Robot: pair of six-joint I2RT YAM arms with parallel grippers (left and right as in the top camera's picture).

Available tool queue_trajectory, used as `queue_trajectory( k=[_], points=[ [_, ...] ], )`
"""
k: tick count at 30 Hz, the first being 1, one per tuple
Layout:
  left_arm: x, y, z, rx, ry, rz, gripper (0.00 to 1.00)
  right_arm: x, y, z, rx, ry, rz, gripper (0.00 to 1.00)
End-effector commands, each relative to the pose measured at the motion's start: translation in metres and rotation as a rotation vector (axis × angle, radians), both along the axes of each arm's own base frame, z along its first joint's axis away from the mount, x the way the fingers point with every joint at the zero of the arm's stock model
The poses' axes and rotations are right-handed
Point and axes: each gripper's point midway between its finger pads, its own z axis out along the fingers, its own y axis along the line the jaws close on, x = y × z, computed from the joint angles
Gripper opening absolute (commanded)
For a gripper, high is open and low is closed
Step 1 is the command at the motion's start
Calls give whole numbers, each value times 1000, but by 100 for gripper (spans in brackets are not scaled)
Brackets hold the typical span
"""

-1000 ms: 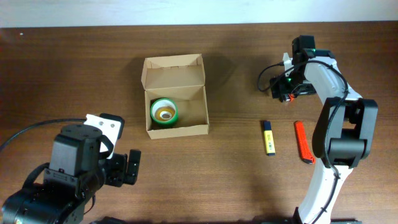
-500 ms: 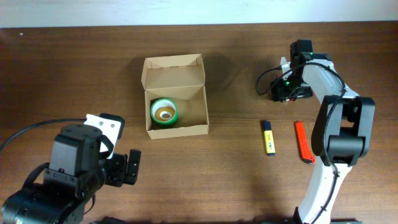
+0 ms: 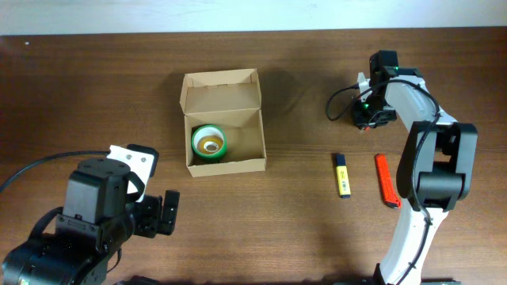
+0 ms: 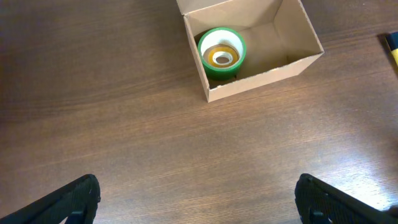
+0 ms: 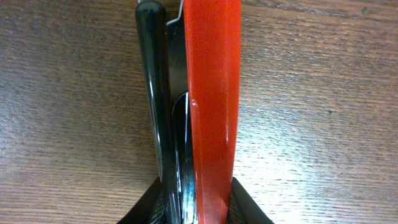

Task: Pack container
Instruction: 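Lower the right gripper and grasp the red stapler, then carry the stapler into the box and release it beside the tapes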

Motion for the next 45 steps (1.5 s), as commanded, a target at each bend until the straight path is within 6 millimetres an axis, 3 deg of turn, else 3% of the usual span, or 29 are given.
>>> queue_trajectory(
  k=[1,3,7,11,16,18,22,25,28,31,35,42,45],
  points=[
    [-1,-1,1,2,-3,-19,100,-6,-1,-13,-1,36,-12,16],
    [-1,-1,1,2,-3,-19,100,-7,-1,-12,-1,39,-12,4],
    [-1,-1,1,2,-3,-19,100,-7,0,-5,6,41,-23,4],
    [-1,-1,1,2,-3,-19,100,-1,11,21,24,18,-17,4],
    [-1,-1,1,2,-3,-19,100,8,57,87,28,-43,47,4],
    [-1,-1,1,2,-3,-19,100,7,85,125,38,-88,68,4],
    [-1,-1,1,2,-3,-19,100,-4,138,204,80,-209,102,4],
    [-1,-1,1,2,-3,-19,100,-24,182,237,126,-262,123,4],
    [-1,-1,1,2,-4,-19,100,-44,221,235,153,-239,144,4],
    [-1,-1,1,2,-3,-19,100,-56,247,234,176,-232,158,4],
    [-1,-1,1,2,-3,-19,100,-82,288,213,247,-272,159,4],
    [-1,-1,1,2,-3,-19,100,-117,308,151,253,-210,117,4],
    [-1,-1,1,2,-3,-19,100,-122,299,131,199,-193,56,4]
  ],
)
